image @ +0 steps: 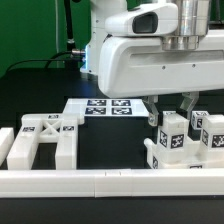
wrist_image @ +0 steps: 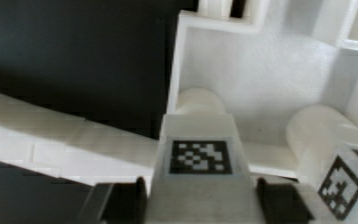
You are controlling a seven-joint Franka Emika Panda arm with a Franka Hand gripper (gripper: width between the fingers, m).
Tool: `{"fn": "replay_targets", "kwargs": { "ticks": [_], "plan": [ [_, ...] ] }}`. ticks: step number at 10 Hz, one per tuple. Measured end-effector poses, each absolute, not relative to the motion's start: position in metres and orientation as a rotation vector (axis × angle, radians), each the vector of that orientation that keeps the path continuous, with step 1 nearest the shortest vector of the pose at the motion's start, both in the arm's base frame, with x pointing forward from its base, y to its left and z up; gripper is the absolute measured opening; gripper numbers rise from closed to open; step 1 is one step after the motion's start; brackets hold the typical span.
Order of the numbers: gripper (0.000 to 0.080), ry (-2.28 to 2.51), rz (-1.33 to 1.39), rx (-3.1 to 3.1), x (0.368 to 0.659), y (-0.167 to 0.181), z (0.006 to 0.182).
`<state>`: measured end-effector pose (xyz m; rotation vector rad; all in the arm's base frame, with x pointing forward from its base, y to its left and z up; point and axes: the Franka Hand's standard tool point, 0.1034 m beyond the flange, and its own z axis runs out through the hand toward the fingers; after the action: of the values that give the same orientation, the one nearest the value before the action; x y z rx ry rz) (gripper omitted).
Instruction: Assemble chair
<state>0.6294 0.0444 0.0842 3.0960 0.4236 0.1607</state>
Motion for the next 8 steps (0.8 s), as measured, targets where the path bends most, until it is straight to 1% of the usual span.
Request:
{"fn": "replay_targets", "kwargs": {
  "ticks": [2,6,8],
  "plan": [
    [0.0288,0.219,0.162,3.125,0.6293,0.0445,0.0841],
    [0.0288,-0.644,0.157,3.119,0.629,0.0507,0.0838],
    [0.0288,-0.976,0.159,3.055,0.6305,0.0534,0.084]
  ]
}}
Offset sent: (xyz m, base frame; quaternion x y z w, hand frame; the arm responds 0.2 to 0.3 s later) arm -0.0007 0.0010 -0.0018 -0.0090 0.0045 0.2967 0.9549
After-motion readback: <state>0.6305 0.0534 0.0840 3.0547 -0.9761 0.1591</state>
